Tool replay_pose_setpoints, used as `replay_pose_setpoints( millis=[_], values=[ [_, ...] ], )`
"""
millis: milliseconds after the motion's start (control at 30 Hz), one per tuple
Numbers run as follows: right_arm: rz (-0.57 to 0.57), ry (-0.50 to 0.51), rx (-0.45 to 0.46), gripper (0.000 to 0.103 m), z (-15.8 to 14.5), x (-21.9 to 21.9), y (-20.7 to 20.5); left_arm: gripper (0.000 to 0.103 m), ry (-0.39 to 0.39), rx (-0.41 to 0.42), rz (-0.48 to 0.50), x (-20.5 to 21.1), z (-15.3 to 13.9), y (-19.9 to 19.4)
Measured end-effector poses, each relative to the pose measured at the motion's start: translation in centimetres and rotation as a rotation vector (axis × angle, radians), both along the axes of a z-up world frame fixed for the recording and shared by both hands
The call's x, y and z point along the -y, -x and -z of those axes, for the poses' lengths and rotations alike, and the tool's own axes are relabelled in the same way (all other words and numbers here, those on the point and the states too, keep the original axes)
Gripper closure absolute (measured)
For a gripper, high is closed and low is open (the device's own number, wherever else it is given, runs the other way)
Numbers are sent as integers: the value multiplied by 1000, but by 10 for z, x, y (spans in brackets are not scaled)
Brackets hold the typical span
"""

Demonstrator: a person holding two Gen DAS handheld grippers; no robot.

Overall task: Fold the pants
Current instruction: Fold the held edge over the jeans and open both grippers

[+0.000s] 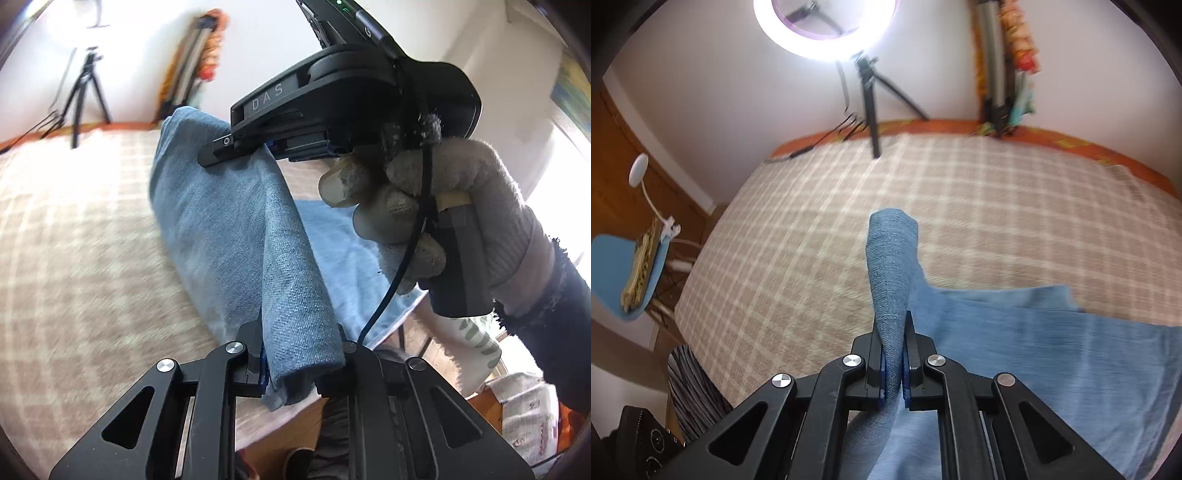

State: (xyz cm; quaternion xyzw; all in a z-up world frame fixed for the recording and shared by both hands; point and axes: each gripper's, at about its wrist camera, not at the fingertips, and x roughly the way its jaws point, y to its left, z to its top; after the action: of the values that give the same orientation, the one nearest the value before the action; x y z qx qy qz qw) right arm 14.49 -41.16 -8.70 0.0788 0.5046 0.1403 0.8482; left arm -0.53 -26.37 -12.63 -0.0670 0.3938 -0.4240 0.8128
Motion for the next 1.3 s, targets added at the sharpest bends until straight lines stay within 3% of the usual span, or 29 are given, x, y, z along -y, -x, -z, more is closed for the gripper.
replay_pose_setpoints(
  millis=[433,667,1033,1233,1300],
  values=[
    [178,18,97,100,-36,110,26,88,20,81,164,88,-24,3],
    [287,29,122,100,-43,176,43,89,29,85,247,140,-25,-4],
    [403,20,98,101,-15,264,69,89,-10,29,332,209,-9,-17],
    [426,16,66,101,9,294,75,89,-22,-52,356,230,5,-26],
    [426,9,51,101,18,305,74,84,-16,-81,368,233,7,-27]
  ],
)
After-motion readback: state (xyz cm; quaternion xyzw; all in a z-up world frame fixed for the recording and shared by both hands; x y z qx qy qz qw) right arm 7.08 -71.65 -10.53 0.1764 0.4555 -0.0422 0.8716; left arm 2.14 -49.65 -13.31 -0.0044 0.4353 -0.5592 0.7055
